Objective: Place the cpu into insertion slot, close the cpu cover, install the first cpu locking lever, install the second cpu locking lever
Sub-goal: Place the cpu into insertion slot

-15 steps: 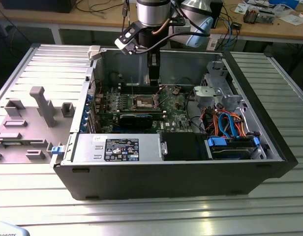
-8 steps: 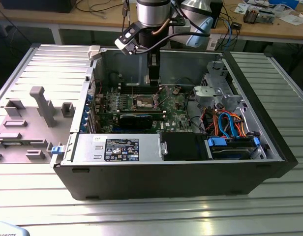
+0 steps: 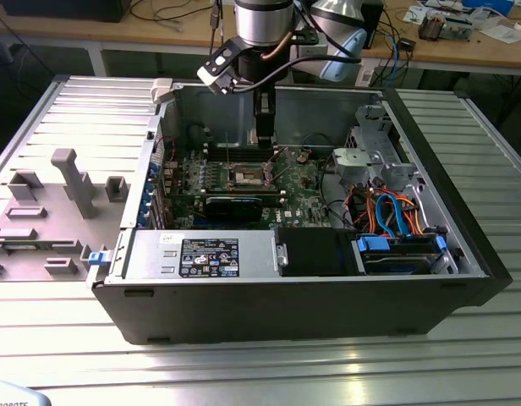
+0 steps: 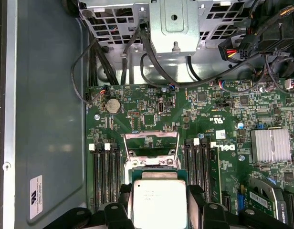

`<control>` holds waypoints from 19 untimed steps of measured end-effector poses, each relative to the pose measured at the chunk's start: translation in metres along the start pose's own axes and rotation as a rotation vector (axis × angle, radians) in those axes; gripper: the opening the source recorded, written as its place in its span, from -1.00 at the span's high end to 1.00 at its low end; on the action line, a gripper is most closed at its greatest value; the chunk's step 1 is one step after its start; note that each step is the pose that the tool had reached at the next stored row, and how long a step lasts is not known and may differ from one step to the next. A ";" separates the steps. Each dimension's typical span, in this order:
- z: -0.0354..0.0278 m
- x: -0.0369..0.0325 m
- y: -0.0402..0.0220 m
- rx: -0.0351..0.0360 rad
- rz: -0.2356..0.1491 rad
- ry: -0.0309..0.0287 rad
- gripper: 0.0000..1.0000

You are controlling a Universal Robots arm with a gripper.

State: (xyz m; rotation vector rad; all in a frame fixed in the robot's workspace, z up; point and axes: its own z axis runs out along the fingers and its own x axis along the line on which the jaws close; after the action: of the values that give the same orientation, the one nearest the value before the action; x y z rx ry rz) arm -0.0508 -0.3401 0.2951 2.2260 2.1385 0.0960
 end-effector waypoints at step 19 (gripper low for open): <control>0.0303 0.0018 -0.0146 0.0000 -0.062 0.0048 -0.08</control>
State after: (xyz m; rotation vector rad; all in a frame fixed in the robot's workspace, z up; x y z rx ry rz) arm -0.0627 -0.3375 0.2637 2.1591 2.2079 0.0988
